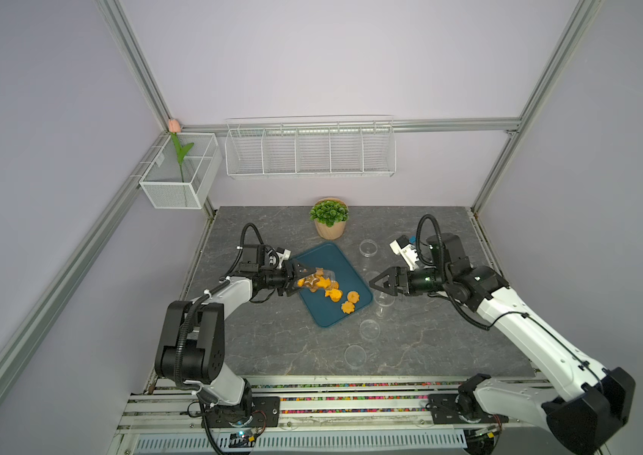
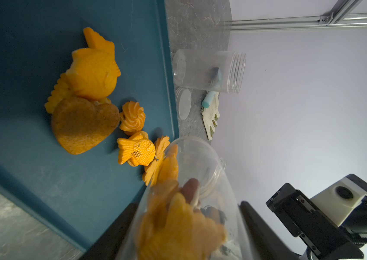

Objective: Pour the cookies out of the jar
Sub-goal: Pour the cookies in the jar onto the tray.

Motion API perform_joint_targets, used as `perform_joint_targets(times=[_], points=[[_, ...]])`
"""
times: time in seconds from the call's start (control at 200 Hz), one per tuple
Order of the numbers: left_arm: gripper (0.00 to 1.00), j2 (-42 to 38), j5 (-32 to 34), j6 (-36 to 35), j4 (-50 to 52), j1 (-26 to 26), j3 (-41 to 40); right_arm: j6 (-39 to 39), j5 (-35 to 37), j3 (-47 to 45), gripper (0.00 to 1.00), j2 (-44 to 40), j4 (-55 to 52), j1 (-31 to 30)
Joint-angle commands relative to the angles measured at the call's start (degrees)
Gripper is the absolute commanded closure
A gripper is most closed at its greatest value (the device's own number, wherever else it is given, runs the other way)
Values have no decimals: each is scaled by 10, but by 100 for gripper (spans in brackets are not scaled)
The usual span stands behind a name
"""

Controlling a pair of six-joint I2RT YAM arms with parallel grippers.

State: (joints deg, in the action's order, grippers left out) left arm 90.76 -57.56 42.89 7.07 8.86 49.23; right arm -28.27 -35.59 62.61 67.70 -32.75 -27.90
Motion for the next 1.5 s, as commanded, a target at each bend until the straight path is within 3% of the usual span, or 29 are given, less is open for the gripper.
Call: perform_joint_targets(times=[0.0,0.395,0.495,0.73,0.885,1.03,1.494], points=[[32,-18,20,-58,66,2,29,8,0,-12,11,-18,-12,-3],[32,-23,12,-25,29,3,1,12,3,-23,11,-41,-20,-3],[32,-26,34,-68,88,4,16,14,3,-24,11,-41,-24,-3],[32,-26,16,-79,100,4,17,19,5,-21,11,-41,-29,-3],[32,-31,60,-129,173,4,33,20,6,-21,11,-41,-30,-3],[32,-32,38,-73,96,1,7,18,6,-23,11,-41,-28,-3],[32,-37,24,-84,105,-31,1,15,10,-37,11,-58,-30,-2]])
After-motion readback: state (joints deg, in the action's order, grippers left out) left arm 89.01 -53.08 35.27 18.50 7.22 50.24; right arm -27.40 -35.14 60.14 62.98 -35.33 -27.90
